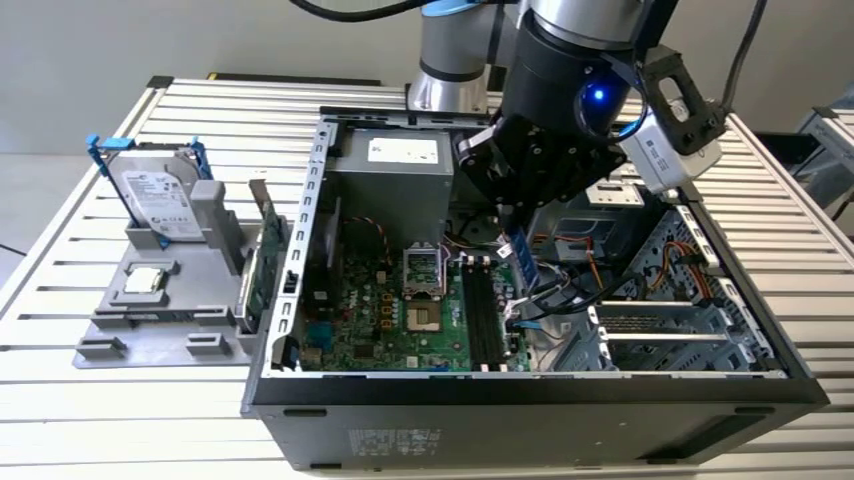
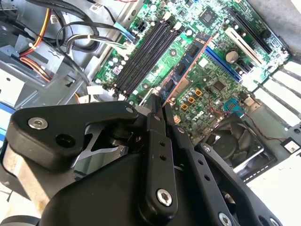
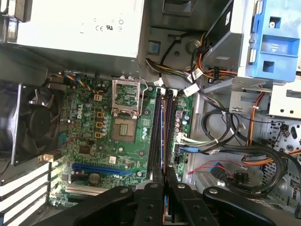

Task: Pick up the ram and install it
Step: 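Insert the ram into the slot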

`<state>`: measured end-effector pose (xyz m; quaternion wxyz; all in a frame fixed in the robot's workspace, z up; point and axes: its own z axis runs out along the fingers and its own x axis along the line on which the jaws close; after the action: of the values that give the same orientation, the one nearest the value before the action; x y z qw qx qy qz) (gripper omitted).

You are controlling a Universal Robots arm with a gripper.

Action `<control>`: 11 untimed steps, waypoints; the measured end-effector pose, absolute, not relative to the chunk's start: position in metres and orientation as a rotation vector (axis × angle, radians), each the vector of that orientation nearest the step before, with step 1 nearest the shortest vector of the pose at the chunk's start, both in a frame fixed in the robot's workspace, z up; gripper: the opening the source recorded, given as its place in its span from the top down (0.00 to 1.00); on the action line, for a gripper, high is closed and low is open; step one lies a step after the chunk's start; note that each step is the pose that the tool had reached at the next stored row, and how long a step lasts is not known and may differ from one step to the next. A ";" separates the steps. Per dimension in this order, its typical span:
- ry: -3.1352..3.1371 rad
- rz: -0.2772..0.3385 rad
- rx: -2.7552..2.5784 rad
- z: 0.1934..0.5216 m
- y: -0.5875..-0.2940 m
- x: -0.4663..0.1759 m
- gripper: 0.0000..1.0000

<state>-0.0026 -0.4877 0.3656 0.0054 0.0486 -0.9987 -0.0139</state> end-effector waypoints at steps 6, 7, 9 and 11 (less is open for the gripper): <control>-3.127 -0.043 0.152 0.364 -0.488 -0.003 1.00; -3.127 -0.044 0.152 0.364 -0.488 -0.003 1.00; -3.127 -0.044 0.152 0.363 -0.488 -0.003 1.00; -3.127 -0.044 0.152 0.362 -0.488 -0.003 1.00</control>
<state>-0.0026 -0.4877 0.3620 0.0053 0.0486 -0.9987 -0.0140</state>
